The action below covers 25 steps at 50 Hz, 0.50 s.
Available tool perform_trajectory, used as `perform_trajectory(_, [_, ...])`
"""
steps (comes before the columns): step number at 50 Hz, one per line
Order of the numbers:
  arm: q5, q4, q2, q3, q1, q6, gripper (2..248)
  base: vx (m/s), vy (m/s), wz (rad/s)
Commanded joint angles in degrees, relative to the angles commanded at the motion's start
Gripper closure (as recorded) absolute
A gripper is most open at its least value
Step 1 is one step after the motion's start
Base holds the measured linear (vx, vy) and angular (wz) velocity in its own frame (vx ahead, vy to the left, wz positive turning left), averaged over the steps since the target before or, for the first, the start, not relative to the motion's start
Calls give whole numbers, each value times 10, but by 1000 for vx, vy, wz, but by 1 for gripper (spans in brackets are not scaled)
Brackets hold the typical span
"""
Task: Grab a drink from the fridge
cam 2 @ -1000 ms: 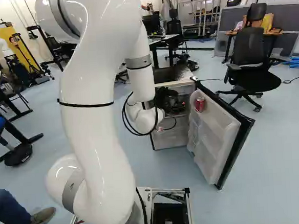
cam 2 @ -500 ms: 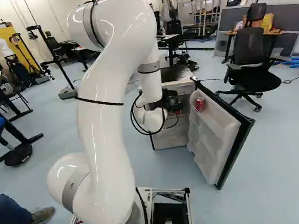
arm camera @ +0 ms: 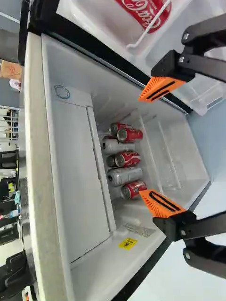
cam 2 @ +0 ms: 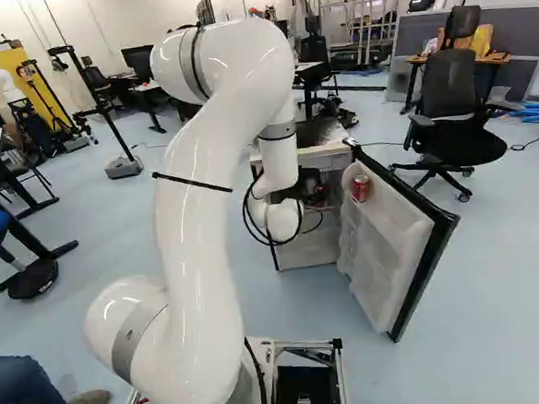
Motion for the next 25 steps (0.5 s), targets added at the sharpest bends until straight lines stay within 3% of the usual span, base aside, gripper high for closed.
perform_trajectory(25, [0, 0, -45, -22, 0, 0, 3, 0, 0, 0])
